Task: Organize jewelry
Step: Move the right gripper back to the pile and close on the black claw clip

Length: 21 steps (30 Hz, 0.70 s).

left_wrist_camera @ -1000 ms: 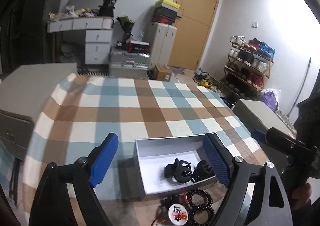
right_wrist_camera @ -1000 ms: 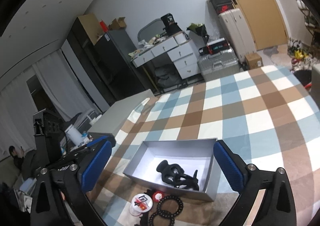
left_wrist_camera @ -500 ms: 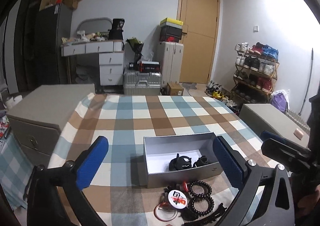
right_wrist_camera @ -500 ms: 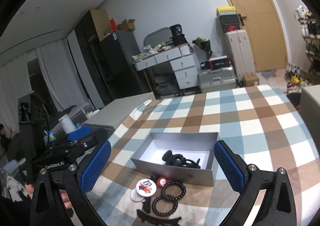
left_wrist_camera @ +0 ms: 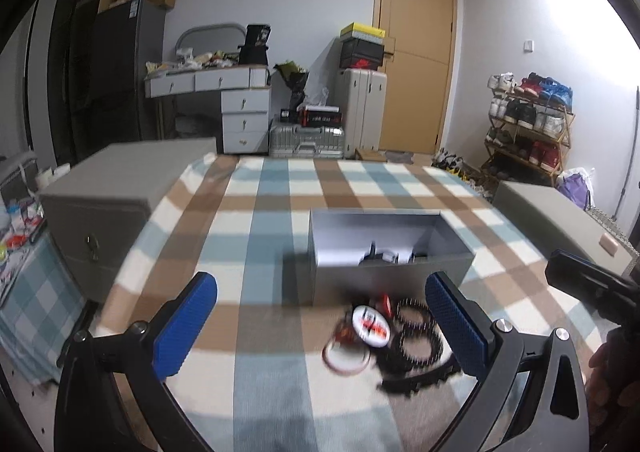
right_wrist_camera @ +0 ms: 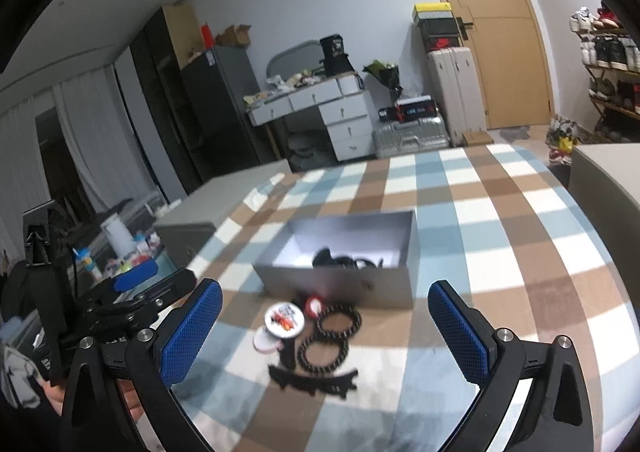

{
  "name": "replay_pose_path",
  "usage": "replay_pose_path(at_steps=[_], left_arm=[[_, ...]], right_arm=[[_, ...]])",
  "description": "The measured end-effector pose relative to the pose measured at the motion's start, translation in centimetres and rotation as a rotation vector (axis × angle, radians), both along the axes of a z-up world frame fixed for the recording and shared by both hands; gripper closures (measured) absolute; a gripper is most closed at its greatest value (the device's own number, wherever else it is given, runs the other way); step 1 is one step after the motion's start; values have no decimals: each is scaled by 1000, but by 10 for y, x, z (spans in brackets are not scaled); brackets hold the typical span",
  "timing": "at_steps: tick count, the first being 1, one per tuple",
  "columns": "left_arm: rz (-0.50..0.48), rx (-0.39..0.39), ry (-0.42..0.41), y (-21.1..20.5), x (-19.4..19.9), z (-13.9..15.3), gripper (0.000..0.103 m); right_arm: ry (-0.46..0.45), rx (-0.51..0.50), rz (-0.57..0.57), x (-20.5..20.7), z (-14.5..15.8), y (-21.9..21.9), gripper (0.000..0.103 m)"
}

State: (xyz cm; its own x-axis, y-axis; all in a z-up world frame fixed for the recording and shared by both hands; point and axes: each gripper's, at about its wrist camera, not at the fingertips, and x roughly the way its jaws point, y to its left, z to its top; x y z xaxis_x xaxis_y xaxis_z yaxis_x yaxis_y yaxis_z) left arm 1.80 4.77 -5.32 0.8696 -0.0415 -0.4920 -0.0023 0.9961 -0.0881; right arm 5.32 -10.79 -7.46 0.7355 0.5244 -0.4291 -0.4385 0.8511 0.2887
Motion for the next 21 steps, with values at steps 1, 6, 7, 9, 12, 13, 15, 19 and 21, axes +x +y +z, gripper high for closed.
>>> replay_pose_path(at_steps=[1, 6, 7, 9, 12, 13, 15, 19, 21], left_arm=[[-1, -7, 7, 1, -2, -2, 1], [18, -37, 44, 6, -10, -15, 1], [14, -44, 60, 7, -10, -18, 1], [12, -40, 76, 6, -11, -22, 1], [15, -24, 82, 5, -16, -26, 1], [15, -20, 83, 6, -17, -27, 1], [21, -18, 87, 8, -19, -28, 1], [33, -31, 100, 17, -20, -33, 1], [41, -40, 108, 21, -21, -35, 1]], right_arm=[[11, -11, 2, -1, -5, 1, 0], [60, -61, 27, -5, -26, 12, 0], [74, -71, 28, -5, -31, 15, 0], [114, -81, 28, -3, -41, 20, 0], [178, -78, 17, 0, -56, 29, 0], [204, -82, 28, 2, -62, 35, 0], [218, -106, 26, 2, -68, 43, 0], [221, -176, 11, 2, -74, 63, 0], [227, -203, -3, 4, -77, 68, 0]])
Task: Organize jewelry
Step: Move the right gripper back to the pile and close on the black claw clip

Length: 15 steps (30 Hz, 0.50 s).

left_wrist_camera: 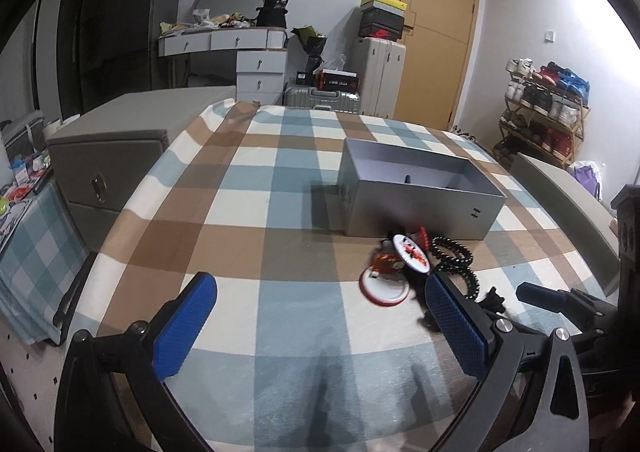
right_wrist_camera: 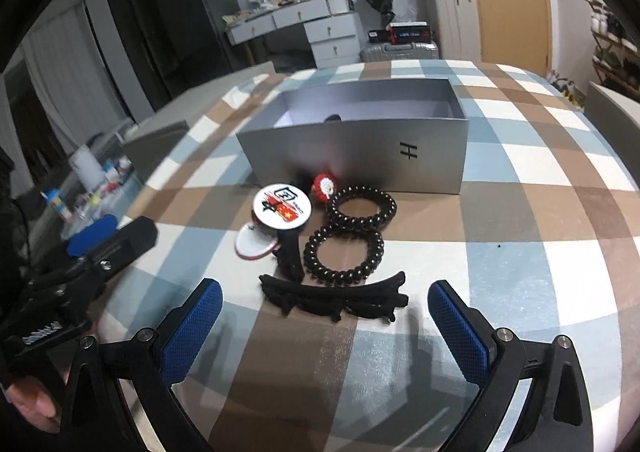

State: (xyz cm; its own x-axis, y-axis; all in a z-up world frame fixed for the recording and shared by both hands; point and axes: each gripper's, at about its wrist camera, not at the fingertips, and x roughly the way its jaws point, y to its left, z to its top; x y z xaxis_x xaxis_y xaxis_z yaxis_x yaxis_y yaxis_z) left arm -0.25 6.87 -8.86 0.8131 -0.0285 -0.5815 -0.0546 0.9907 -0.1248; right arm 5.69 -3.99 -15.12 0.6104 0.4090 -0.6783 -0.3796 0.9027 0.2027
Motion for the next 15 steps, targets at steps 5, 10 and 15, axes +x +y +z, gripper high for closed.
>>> replay_pose_path(at_steps=[5, 10, 15], left_arm=[[5, -17, 12, 4, -2, -3, 1], [-2, -28, 15, 6, -3, -4, 1], [-1, -33, 16, 7, -3, -4, 1]], right_arm=[[21, -20, -28, 4, -3, 7, 0], [17, -74, -30, 5, -7, 19, 0], [15, -131, -32, 5, -14, 25, 1]])
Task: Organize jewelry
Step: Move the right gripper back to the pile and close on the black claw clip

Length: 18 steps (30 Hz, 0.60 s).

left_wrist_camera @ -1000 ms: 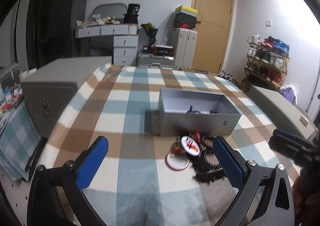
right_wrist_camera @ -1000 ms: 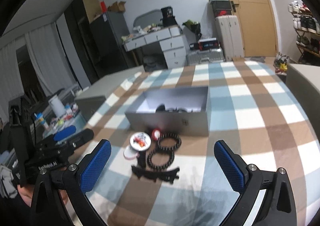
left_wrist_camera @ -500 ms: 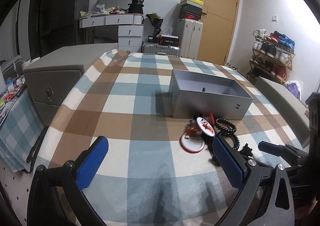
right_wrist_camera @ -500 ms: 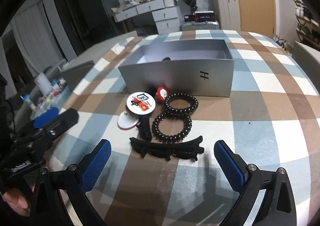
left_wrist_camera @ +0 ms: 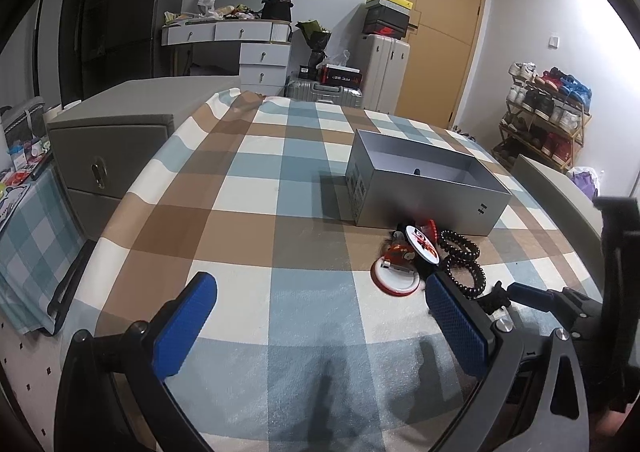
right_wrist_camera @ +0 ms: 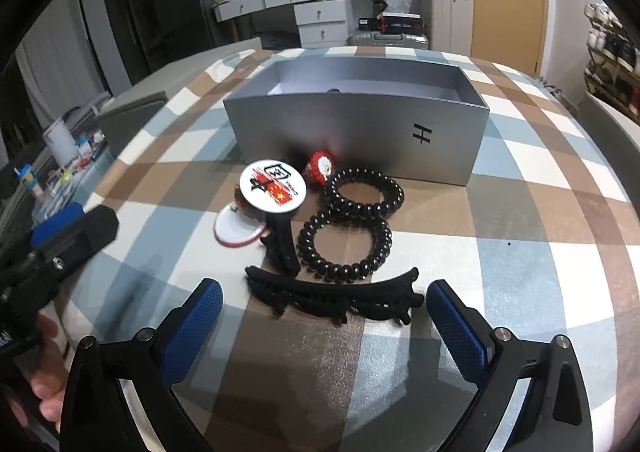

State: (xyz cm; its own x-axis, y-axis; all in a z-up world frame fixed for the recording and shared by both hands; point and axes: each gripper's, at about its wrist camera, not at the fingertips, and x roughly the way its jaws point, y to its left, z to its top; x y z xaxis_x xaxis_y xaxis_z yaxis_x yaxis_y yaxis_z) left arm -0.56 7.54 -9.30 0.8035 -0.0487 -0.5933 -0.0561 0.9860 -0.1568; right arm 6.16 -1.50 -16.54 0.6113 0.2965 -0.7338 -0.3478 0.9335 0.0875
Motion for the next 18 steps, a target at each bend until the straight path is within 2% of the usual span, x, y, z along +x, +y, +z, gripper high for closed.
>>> replay_pose_path(at_steps=[6, 12, 15, 18], left_arm=[[9, -11, 5, 7, -1, -1, 1], [21, -23, -17, 16, -4, 3, 1], [36, -35, -23, 22, -5, 5, 1], [46, -42, -23, 26, -5, 7, 1]], right_arm=[[-40, -79, 2, -3, -2, 5, 9], [-70, -110, 9, -8, 0, 6, 32], [-88, -124, 18, -11, 0, 6, 32], [-77, -98, 21, -11, 0, 1, 32]])
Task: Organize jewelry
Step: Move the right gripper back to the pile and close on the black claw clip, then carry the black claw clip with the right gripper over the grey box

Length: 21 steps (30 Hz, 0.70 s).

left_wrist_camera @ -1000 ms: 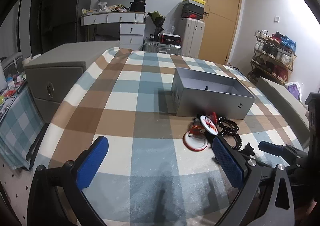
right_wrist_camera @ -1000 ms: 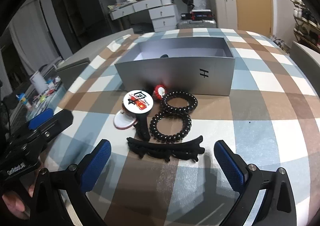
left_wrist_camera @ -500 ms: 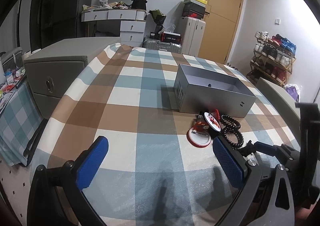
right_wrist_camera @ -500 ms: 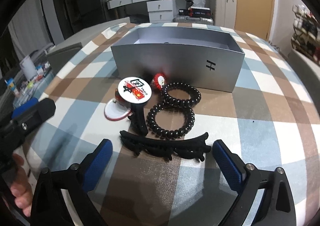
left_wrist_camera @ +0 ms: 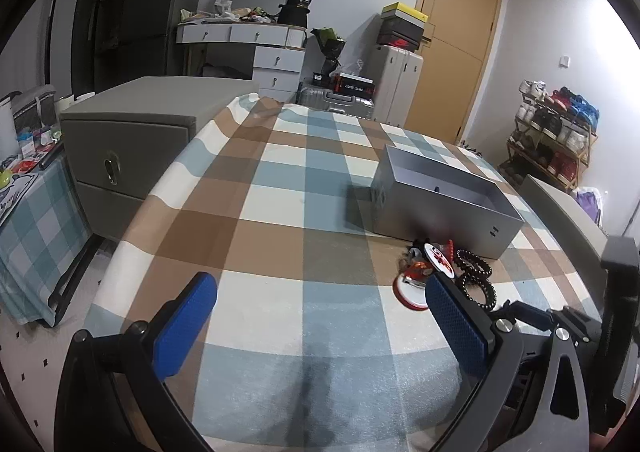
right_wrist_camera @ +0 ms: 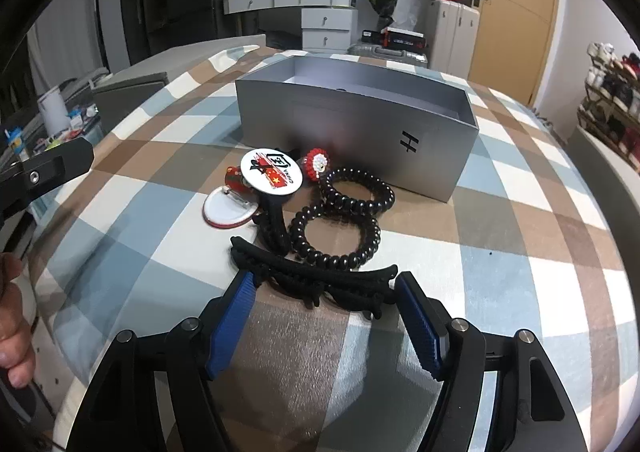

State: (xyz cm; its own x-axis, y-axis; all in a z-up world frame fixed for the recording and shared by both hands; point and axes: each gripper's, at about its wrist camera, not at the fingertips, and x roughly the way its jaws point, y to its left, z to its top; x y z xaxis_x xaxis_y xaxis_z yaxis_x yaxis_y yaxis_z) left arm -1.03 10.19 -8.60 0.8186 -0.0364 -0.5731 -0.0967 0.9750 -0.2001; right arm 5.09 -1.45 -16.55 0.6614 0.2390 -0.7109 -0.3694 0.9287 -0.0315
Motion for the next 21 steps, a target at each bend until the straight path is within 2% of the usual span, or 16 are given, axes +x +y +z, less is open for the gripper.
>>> replay_pose_path(at_steps=[11, 16, 18, 21], left_arm=[[-63, -18, 9, -11, 10, 10, 1], [-141, 35, 22, -33, 25, 14, 1], [-179, 72, 85, -47, 38, 10, 1], [-205, 79, 142, -58, 50, 2, 1]], right_arm=[[-26, 100, -22, -8, 18, -32, 32], [-33, 154, -32, -9, 23, -51, 32], [-38, 175, -45, -8, 26, -61, 32], [-38, 222, -64, -6, 29, -77, 32]])
